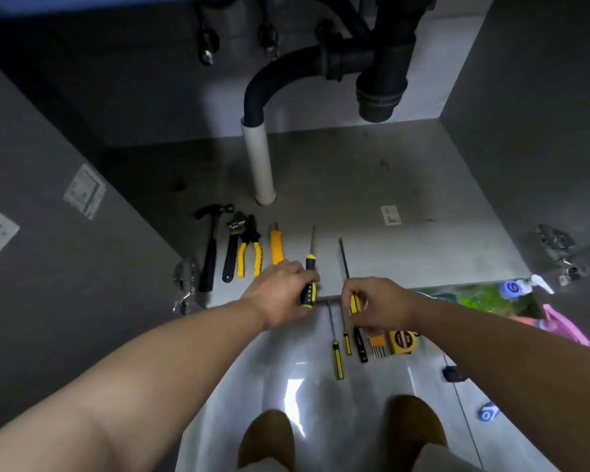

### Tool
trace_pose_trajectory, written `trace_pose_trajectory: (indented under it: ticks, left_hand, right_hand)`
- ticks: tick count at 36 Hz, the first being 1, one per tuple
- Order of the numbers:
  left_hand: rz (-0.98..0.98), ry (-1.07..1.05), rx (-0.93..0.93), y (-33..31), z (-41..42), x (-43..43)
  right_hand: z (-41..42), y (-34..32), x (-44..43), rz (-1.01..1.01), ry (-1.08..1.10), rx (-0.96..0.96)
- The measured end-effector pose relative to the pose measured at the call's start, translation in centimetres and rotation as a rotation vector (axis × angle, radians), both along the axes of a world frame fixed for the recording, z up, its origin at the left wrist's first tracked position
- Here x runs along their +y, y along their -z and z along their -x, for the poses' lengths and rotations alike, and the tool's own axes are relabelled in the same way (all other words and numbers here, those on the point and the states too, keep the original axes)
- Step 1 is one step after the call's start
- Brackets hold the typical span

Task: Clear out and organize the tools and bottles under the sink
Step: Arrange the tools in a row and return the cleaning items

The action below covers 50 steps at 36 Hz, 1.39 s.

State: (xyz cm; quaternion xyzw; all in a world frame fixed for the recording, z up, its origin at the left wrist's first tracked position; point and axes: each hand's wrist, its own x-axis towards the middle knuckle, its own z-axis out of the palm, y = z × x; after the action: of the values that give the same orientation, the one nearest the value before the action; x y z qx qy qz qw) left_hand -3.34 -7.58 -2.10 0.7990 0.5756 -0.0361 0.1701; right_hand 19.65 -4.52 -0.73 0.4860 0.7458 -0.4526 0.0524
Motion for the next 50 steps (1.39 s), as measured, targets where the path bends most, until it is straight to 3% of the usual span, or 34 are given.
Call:
trace_pose_trajectory:
  ticks: [6, 19, 31, 50]
  left_hand:
    - [-0.008, -0.102, 0.109, 2.0, -0.6, 3.7]
    - [-0.165, -0.256, 0.096, 8.1, 0.8, 6.2]
    - [-0.217, -0.334, 0.063, 9.0, 1.3, 6.2]
    - [-0.07, -0.33, 0.159, 8.4, 3.5, 6.1]
  right_hand:
    - [1.2, 2.3, 2.3, -0.2, 0.143, 0.005]
    - [6.0, 7.8, 5.9, -0.227, 0.177, -0.058]
    - [7.4, 9.7, 5.9, -0.288, 0.245, -0.006]
    - [7.0, 10.2, 6.2, -0.307, 0.259, -0.049]
